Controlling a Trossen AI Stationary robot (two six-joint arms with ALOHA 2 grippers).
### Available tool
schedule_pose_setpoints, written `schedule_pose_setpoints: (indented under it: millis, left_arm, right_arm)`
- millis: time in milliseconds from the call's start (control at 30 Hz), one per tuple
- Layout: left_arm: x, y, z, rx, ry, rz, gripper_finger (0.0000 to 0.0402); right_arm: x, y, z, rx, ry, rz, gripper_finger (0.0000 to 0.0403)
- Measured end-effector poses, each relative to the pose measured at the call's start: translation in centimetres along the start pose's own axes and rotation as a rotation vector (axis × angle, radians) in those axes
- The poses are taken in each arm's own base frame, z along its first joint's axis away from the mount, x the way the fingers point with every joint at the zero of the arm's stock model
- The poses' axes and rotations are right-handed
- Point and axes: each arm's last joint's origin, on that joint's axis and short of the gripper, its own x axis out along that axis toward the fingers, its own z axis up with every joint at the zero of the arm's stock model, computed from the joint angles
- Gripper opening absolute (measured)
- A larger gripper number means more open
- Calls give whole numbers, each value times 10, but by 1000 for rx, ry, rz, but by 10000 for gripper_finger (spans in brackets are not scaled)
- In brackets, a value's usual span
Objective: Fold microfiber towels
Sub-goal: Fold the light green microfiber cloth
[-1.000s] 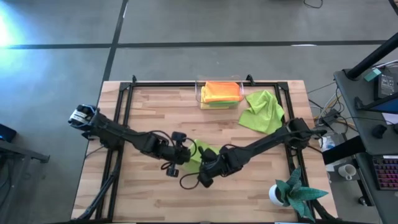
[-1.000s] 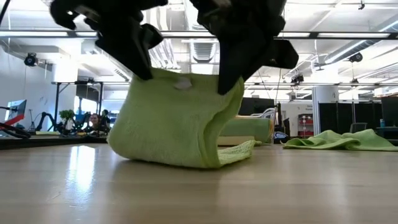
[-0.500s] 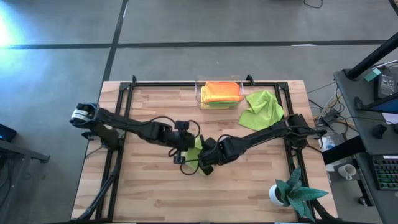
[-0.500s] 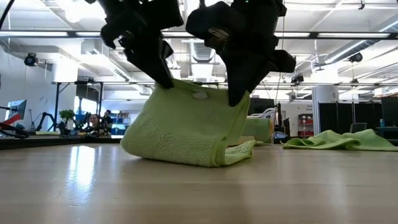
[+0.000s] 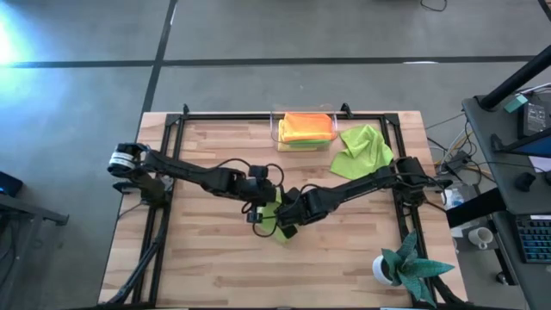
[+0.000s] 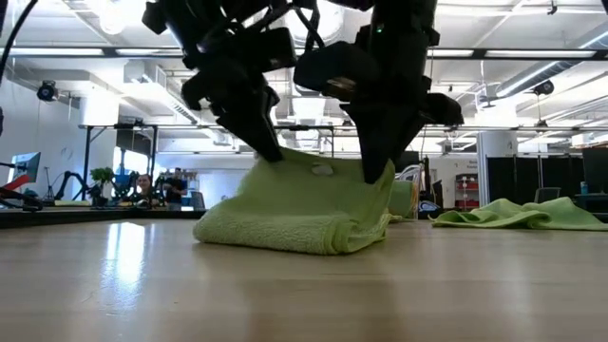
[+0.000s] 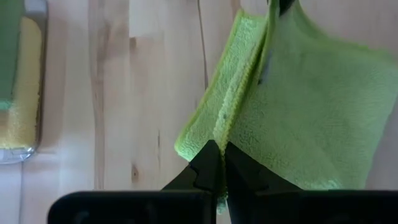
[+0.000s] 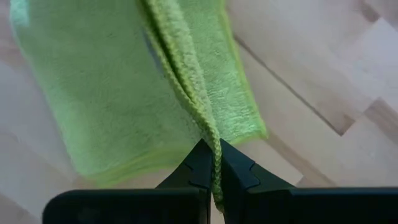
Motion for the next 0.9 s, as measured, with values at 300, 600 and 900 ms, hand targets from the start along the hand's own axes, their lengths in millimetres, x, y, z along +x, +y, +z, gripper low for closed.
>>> schedule_pose_setpoints:
  millis: [300, 600, 900]
  left_arm:
    - [0, 1, 1, 40, -14, 5, 36]
    - [0, 1, 3, 37, -23, 6, 86]
    - [-3, 2, 4, 37, -6, 0, 96]
  right_arm:
    - [4, -2, 0, -35, 10, -4, 9]
    - [5, -4, 3, -49, 2, -4, 27]
    - [6, -12, 12, -67, -67, -84, 98]
